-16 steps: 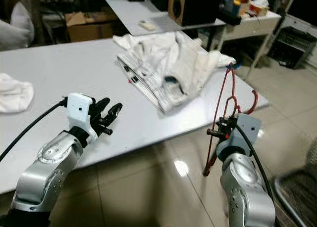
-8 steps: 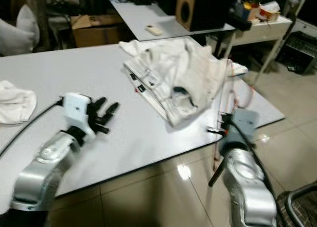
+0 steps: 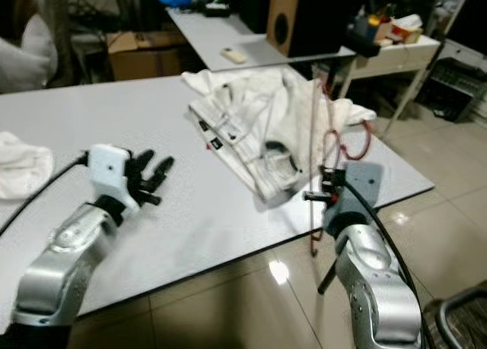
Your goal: Hang hanger
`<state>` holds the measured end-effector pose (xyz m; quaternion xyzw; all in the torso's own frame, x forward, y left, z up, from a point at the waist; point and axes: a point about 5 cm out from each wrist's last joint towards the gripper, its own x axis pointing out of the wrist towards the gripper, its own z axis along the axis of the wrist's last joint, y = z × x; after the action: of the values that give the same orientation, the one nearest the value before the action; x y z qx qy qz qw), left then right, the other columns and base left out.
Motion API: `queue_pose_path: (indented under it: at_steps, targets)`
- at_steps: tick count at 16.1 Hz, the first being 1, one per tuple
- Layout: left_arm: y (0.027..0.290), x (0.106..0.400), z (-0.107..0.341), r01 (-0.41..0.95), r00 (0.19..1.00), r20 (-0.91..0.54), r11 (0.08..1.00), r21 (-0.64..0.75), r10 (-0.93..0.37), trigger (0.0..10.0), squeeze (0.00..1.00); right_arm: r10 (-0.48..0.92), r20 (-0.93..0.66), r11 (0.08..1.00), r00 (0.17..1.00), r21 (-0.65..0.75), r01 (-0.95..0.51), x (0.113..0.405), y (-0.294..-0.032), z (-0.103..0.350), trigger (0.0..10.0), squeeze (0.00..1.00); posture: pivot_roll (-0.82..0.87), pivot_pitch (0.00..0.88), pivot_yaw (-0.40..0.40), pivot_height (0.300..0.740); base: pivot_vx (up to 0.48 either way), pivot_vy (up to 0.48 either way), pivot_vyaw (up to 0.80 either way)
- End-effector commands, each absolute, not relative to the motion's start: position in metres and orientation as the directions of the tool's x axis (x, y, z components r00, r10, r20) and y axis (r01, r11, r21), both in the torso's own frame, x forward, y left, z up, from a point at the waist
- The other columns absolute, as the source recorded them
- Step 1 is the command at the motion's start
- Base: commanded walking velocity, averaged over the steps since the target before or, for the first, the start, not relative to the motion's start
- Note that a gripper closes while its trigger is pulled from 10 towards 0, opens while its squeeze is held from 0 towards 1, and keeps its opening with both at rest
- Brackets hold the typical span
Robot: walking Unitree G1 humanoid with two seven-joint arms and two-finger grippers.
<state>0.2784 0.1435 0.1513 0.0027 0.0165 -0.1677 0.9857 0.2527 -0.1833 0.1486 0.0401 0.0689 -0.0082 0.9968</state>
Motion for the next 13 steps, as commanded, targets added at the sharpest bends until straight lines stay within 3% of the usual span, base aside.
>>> queue_pose_path:
  at_steps: [1, 2, 9, 13]
  targets:
    - [0.137, 0.282, 0.154, 0.346, 0.938, -0.020, 0.938, 0.006, -0.345, 10.0, 0.00, -0.030, -0.118, 0.997, 0.993, 0.073, 0.039, 0.251, -0.189, 0.154, 10.0, 0.00, -0.15, 0.000, -0.030, 0.727, 0.255, 0.000, 0.00]
    - [0.137, 0.283, 0.154, 0.349, 0.937, -0.016, 0.937, 0.007, -0.349, 10.0, 0.00, -0.028, -0.121, 0.996, 0.992, 0.079, 0.038, 0.251, -0.189, 0.154, 10.0, 0.00, -0.15, 0.000, -0.030, 0.727, 0.247, 0.000, 0.00]
    - [0.127, 0.285, 0.150, 0.404, 0.915, -0.013, 0.915, 0.007, -0.404, 10.0, 0.00, -0.049, -0.122, 0.995, 0.991, 0.083, 0.060, 0.239, -0.194, 0.153, 10.0, 0.00, -0.19, 0.000, -0.011, 0.727, 0.280, 0.000, -0.74]
    - [0.137, 0.291, 0.146, 0.353, 0.935, -0.035, 0.934, 0.055, -0.352, 10.0, 0.00, -0.001, -0.136, 0.998, 0.991, 0.059, 0.009, 0.238, -0.190, 0.151, 10.0, 0.00, -0.19, 0.000, -0.007, 0.727, 0.145, 0.000, 0.00]
